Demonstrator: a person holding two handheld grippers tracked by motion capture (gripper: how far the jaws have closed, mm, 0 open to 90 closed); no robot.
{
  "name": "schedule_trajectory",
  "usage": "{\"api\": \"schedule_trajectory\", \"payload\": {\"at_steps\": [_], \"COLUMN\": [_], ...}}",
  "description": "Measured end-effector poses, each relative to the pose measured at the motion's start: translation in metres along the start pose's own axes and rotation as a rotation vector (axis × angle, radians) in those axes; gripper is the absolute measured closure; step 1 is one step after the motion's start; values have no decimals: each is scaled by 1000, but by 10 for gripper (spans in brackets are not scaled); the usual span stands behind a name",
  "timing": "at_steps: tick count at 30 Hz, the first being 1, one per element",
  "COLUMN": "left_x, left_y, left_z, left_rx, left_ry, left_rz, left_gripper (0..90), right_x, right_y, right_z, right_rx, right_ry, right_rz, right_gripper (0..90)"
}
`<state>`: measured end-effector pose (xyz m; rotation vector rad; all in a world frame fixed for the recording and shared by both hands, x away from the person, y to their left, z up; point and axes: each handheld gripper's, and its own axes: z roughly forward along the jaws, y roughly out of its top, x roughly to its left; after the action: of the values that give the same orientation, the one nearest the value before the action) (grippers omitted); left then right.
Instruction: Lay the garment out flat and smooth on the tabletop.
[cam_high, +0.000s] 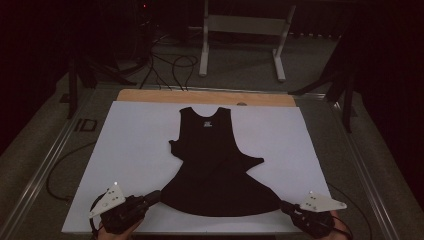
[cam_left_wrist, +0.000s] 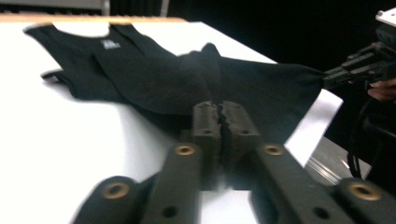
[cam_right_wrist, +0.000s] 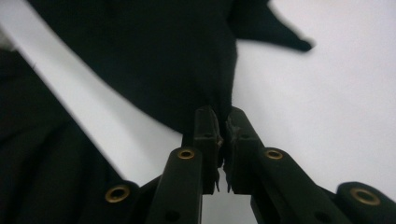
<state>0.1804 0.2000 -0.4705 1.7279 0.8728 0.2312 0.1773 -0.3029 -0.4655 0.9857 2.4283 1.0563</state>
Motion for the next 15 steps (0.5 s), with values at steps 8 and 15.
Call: {"api": "schedule_trajectory", "payload": {"at_steps": [8, 15], "left_x": [15, 28], "left_y": [-2, 1], "left_z": [13, 42], "left_rx": [42, 124], "left_ry": [81, 136], "left_rz": [-29, -5], "left_gripper": [462, 481], "right_x": [-13, -26], "right_y": [-2, 1], "right_z": [5, 15], "right_rx": [-35, -57], "right_ry": [4, -34], "right_rz": [83, 123], "right_gripper": [413, 419]}}
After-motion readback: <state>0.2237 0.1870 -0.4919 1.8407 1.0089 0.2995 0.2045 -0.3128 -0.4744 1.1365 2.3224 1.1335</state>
